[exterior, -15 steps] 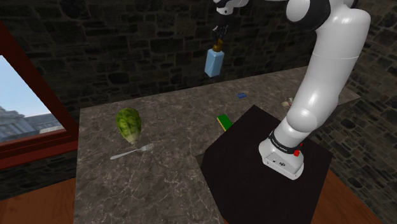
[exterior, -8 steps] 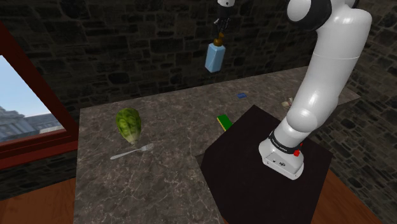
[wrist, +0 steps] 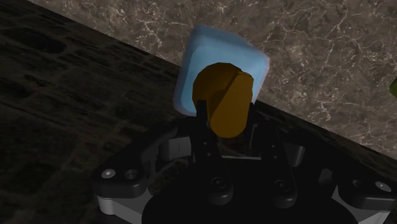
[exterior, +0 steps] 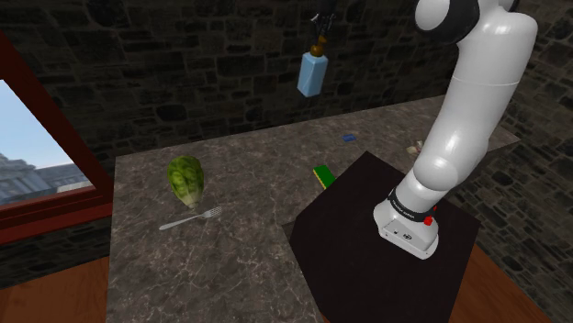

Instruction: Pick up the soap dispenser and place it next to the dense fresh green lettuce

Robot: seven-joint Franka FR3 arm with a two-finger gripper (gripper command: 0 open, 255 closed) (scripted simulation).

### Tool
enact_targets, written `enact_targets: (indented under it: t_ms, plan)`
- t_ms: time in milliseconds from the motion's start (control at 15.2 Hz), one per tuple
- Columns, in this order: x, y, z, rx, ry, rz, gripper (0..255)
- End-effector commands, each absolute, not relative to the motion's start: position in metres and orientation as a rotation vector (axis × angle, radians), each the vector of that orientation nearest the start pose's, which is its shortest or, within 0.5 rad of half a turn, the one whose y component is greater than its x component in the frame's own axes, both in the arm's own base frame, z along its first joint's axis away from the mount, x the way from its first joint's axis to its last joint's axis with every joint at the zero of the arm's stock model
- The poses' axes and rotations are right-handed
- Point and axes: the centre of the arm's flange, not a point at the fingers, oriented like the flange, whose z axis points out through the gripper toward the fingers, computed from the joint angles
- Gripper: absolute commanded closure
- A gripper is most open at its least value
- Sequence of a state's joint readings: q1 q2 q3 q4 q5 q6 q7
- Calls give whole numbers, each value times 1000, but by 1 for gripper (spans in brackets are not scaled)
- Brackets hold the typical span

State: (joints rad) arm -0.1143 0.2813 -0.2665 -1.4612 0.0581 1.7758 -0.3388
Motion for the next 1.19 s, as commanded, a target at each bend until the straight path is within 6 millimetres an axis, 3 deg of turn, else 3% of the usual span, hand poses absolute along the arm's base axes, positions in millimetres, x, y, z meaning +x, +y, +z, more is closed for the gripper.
enact_targets:
  t_ms: [0,66,1122]
  plan:
    - [611,-217,541,-3171,65,-55,255]
    - [611,-217,546,-3171,65,-55,255]
    - [640,-8,547,-3171,65,-55,255]
